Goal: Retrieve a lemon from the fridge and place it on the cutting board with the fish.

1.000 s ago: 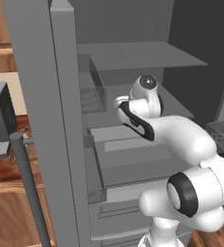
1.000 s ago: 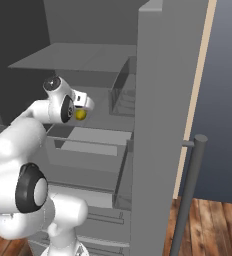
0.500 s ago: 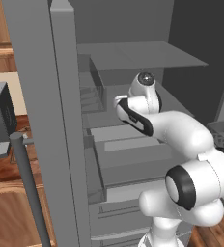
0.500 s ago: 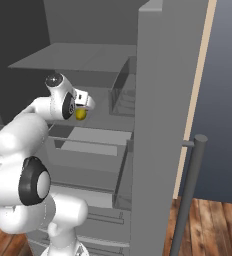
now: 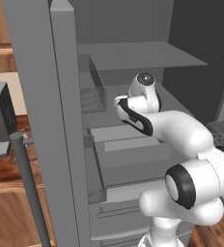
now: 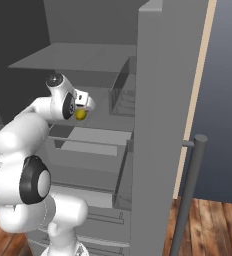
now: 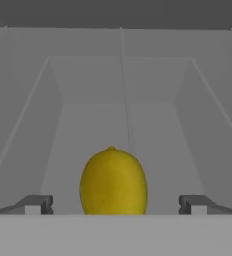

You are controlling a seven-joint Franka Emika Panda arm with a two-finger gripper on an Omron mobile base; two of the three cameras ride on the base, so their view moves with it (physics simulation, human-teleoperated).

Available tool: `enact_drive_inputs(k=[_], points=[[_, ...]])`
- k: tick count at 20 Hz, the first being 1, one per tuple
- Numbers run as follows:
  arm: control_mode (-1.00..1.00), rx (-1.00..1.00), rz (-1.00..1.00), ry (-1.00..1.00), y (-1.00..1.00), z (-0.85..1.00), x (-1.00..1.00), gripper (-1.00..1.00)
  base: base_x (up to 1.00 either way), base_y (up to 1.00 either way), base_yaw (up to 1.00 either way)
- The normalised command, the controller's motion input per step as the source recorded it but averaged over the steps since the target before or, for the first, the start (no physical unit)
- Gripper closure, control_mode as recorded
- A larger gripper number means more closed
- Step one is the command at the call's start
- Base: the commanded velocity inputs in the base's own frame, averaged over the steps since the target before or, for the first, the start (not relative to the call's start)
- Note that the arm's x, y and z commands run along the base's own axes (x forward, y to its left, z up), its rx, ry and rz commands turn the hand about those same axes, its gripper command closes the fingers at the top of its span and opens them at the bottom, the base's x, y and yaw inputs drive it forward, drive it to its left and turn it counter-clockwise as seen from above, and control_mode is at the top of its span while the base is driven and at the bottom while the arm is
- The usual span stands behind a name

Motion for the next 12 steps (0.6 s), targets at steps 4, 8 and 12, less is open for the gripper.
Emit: enact_drive_inputs(k=[4,8,12], points=[[-1.00,0.00,0.00,0.00,0.00,-0.17,0.00,-1.00,0.00,0.00,0.00],[-1.00,0.00,0.00,0.00,0.00,-0.14,0.00,-1.00,0.00,0.00,0.00],[-1.00,0.00,0.00,0.00,0.00,-0.12,0.00,-1.00,0.00,0.00,0.00]])
